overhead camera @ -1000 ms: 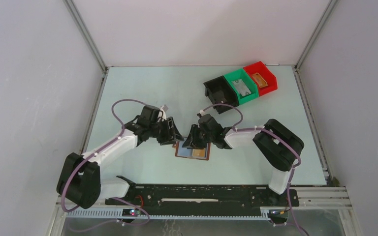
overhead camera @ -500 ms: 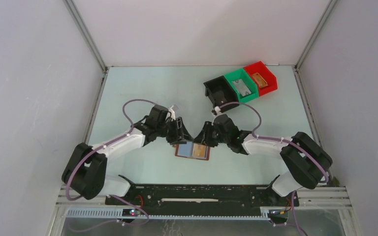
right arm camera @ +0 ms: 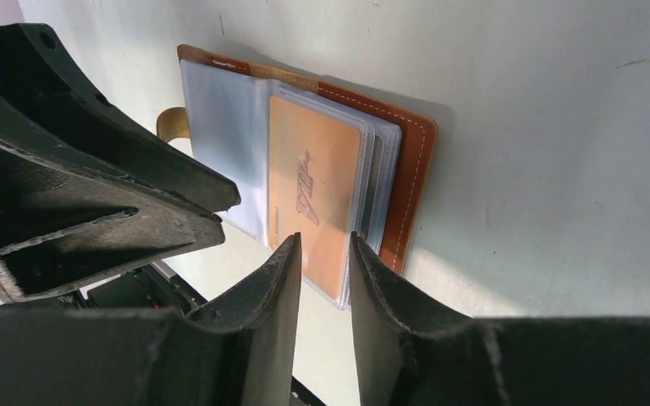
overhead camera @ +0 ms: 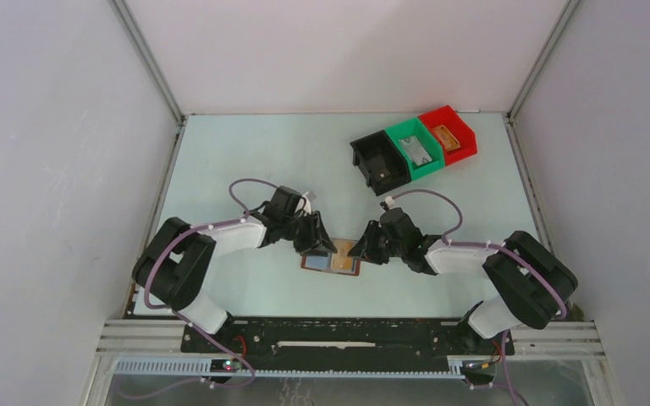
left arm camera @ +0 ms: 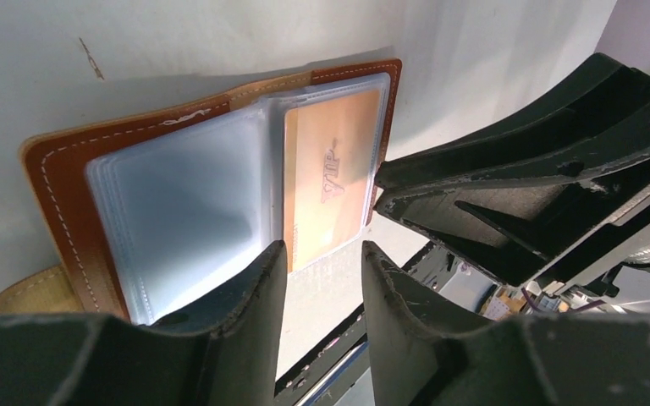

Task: Take the credit cards out of the card holder
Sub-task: Remove the credit card from the card holder.

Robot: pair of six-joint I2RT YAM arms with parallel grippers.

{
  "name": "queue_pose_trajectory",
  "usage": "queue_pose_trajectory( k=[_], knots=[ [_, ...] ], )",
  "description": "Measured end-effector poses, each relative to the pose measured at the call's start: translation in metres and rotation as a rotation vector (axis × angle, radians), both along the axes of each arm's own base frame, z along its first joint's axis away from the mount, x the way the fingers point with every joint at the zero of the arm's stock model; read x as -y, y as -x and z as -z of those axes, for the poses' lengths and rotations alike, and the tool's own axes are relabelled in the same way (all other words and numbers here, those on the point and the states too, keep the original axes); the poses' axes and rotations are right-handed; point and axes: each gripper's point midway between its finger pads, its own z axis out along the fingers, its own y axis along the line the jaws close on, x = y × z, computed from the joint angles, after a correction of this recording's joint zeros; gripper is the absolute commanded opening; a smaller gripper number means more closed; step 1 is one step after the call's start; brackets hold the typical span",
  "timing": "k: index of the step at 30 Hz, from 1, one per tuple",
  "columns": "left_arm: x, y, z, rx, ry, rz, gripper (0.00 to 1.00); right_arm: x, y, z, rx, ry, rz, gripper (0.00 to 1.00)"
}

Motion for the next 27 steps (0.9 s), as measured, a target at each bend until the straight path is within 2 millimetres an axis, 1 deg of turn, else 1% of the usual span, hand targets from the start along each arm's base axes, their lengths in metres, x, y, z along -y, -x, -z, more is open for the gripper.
queue_pose_trajectory(
  k=[6,15,17,20,24,27],
  knots=[
    [0.001,-0.001,0.005,-0.003,-0.002,0.0,0.38,-0.001,-0.002,-0.002,0.003,-0.013,0.007,0.35],
    [-0.001,0.002,0.015,-0.02,-0.011,0.0,0.38,-0.005,-0.005,-0.01,0.023,-0.039,0.007,0.35],
    [-0.001,0.001,0.015,-0.017,-0.01,0.0,0.38,-0.007,-0.005,-0.008,0.02,-0.043,0.004,0.35],
    [0.0,0.001,0.015,-0.015,-0.008,0.0,0.38,-0.01,-0.003,0.002,-0.011,-0.049,-0.003,0.35],
    [0.0,0.0,0.016,-0.016,-0.009,0.0,0.38,-0.017,-0.003,0.001,-0.01,-0.075,-0.012,0.35],
    [0.0,0.001,0.018,-0.018,-0.01,0.0,0.38,-0.018,-0.003,0.001,-0.008,-0.077,-0.015,0.35]
  ],
)
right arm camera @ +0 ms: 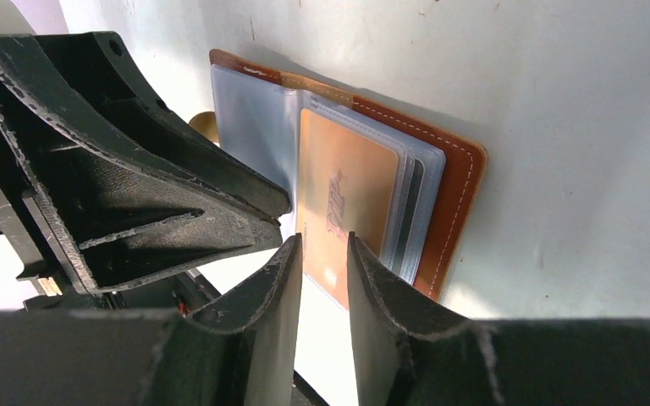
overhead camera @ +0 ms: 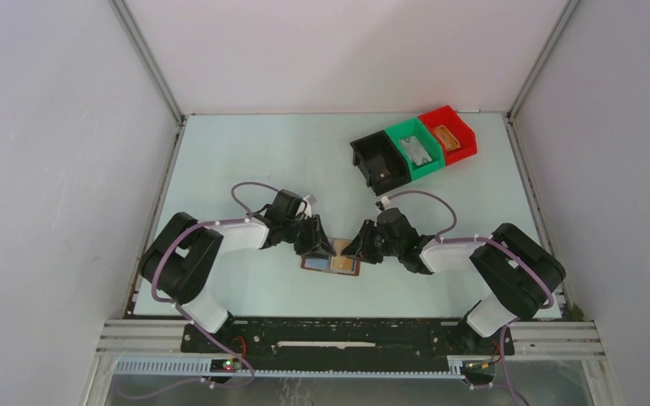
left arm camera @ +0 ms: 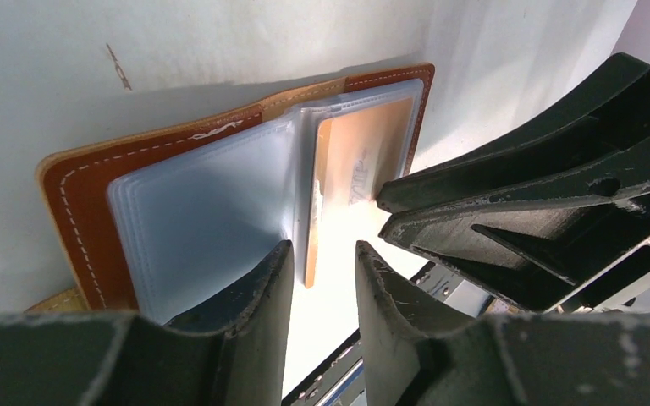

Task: Take the credit cards out of the card holder
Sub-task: Remove the credit card from the card holder.

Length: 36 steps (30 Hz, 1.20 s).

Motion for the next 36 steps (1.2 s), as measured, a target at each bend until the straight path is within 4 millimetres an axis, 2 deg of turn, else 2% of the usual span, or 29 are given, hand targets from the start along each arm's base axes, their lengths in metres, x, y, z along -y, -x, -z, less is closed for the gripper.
queue_pose_trajectory(
  k=[5,10,22,28,31,36],
  knots=[
    [-0.001,0.001,0.002,-0.003,-0.001,0.0,0.38,0.004,0.001,-0.003,0.013,0.021,0.016,0.35],
    [-0.001,0.001,0.002,-0.003,-0.001,0.0,0.37,0.01,-0.003,-0.014,0.047,0.028,0.043,0.35],
    [-0.001,0.001,0.002,-0.003,-0.001,0.0,0.37,0.014,0.0,0.0,0.022,0.071,0.051,0.35],
    [-0.001,0.001,0.003,-0.003,-0.001,0.0,0.37,0.01,0.001,0.003,0.021,0.065,0.04,0.35],
    [-0.001,0.001,0.002,-0.002,-0.001,0.0,0.32,0.008,0.0,0.003,0.024,0.055,0.035,0.35],
    [-0.001,0.001,0.003,-0.003,-0.004,-0.002,0.18,0.006,0.0,0.003,0.026,0.049,0.032,0.35]
  ],
)
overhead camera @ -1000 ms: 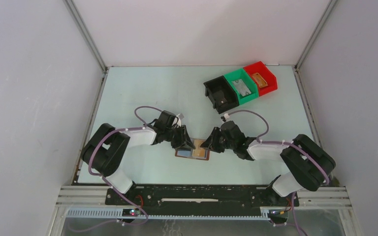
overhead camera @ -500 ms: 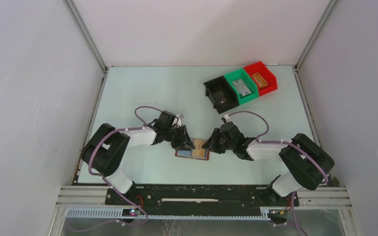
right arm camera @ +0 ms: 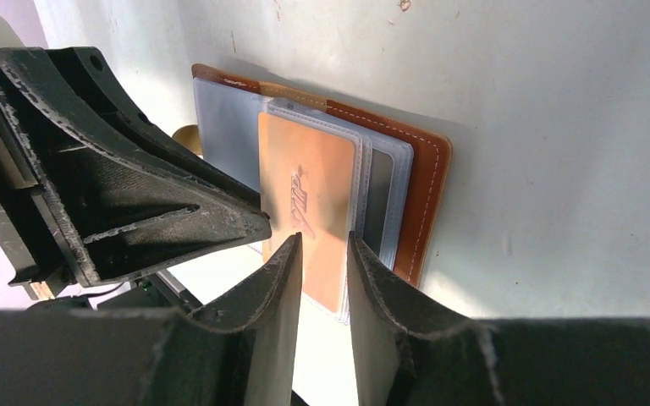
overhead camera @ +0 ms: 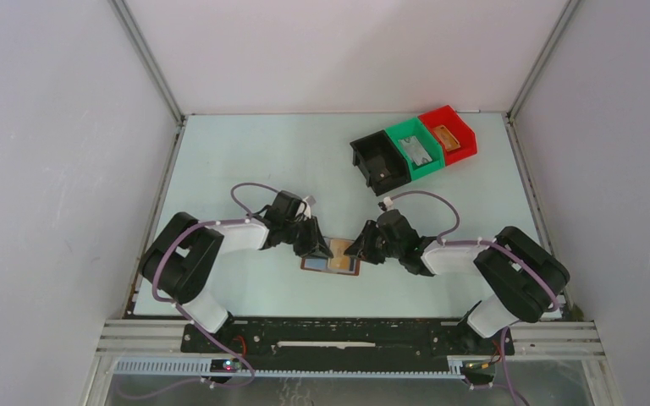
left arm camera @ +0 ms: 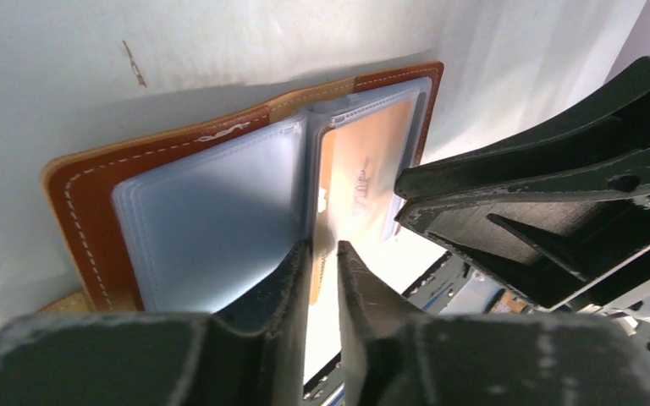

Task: Take the credit cards out of the card holder
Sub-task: Remove the credit card from the card holder.

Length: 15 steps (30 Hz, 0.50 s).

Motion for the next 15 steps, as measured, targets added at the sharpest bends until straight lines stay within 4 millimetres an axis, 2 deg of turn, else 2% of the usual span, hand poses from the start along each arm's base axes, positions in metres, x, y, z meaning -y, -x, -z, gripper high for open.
queue_pose_trajectory(
  k=[4,6,15],
  knots=[
    [-0.003,0.0031,0.0042,-0.01,-0.011,-0.004,0.09,-0.0009,-0.0004,0.0005,0.0,-0.004,-0.002,0.35],
    [-0.0035,0.0039,0.0049,-0.012,-0.012,-0.004,0.01,-0.0015,-0.0008,0.0005,0.002,-0.006,-0.002,0.34],
    [-0.0046,0.0042,0.0057,-0.009,0.006,-0.004,0.0,-0.0019,-0.0015,0.0008,0.001,-0.008,0.0,0.34]
  ],
)
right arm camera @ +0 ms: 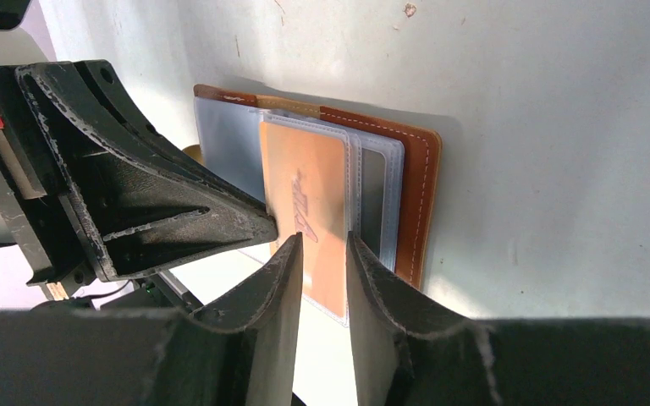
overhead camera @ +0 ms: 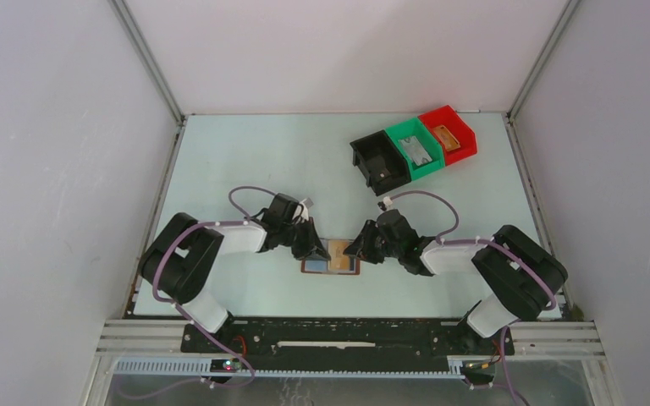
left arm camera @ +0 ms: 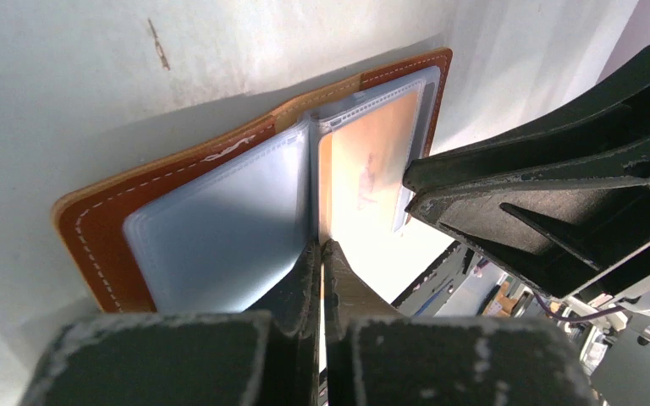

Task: Take the credit cards out of the card holder
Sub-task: Remove the credit card from the card holder.

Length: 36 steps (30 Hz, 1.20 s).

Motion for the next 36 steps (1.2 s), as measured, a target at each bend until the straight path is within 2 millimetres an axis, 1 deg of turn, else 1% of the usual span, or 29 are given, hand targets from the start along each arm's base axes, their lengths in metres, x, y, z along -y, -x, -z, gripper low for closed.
queue_pose_trajectory(
  k=[7,20,25,31,36],
  knots=[
    [-0.009,0.0,-0.001,-0.001,0.041,-0.025,0.0,-0.002,-0.001,0.001,-0.001,-0.007,-0.001,0.34],
    [-0.021,0.001,-0.002,-0.008,0.048,-0.065,0.0,-0.004,0.0,0.0,-0.007,-0.023,-0.007,0.33],
    [-0.022,0.001,-0.002,-0.01,0.051,-0.066,0.0,-0.003,0.003,-0.003,-0.007,-0.016,-0.012,0.34],
    [-0.022,0.002,-0.004,-0.014,0.062,-0.06,0.0,-0.004,0.004,-0.02,0.03,-0.036,-0.027,0.34],
    [-0.021,0.003,-0.004,-0.017,0.066,-0.057,0.0,-0.008,0.009,-0.016,0.009,-0.04,-0.056,0.34]
  ],
)
